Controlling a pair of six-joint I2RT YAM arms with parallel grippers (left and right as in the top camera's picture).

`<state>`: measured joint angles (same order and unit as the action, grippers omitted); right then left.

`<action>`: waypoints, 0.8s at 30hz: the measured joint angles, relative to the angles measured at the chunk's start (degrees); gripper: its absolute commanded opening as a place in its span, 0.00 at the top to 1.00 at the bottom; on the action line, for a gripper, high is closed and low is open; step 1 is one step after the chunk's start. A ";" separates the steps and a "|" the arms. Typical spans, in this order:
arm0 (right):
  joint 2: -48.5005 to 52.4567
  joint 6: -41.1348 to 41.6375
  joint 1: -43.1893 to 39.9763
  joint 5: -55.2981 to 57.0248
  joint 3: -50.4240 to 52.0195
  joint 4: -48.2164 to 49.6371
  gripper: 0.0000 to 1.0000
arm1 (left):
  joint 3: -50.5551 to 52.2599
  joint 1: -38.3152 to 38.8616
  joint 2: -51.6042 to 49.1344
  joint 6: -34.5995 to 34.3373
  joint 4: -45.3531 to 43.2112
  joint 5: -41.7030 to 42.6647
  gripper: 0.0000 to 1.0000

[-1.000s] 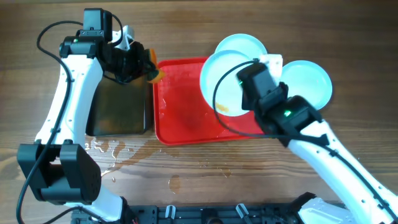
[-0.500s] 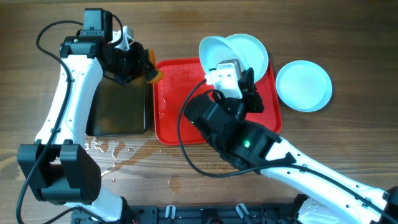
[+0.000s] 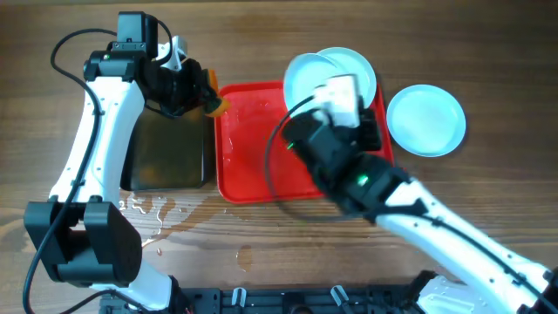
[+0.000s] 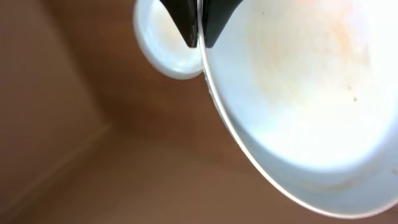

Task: Clean dirty plates on tray and stack at the side
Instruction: 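Lift the second plate with the right gripper and stack it on the first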

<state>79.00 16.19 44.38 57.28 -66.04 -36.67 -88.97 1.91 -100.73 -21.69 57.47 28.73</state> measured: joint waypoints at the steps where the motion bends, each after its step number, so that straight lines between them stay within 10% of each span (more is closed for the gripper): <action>1: -0.28 2.01 -4.50 -5.38 0.00 -1.49 0.96 | 0.00 0.00 0.00 0.00 -0.02 -0.02 0.96; 12: 0.94 6.97 -57.42 -48.89 0.00 -3.15 0.96 | 0.00 0.00 0.00 0.00 -0.07 -0.22 0.96; 21: 20.48 6.99 -63.34 -52.57 0.00 0.09 0.96 | 0.00 0.00 0.00 0.00 -0.13 -0.22 0.96; 24: 23.96 6.88 -63.36 -53.94 0.02 0.09 0.69 | 0.00 0.00 0.00 0.00 -0.24 -0.22 0.96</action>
<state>102.96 23.07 -18.98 3.33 -66.02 -36.58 -88.97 1.91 -100.73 -21.69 57.23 28.51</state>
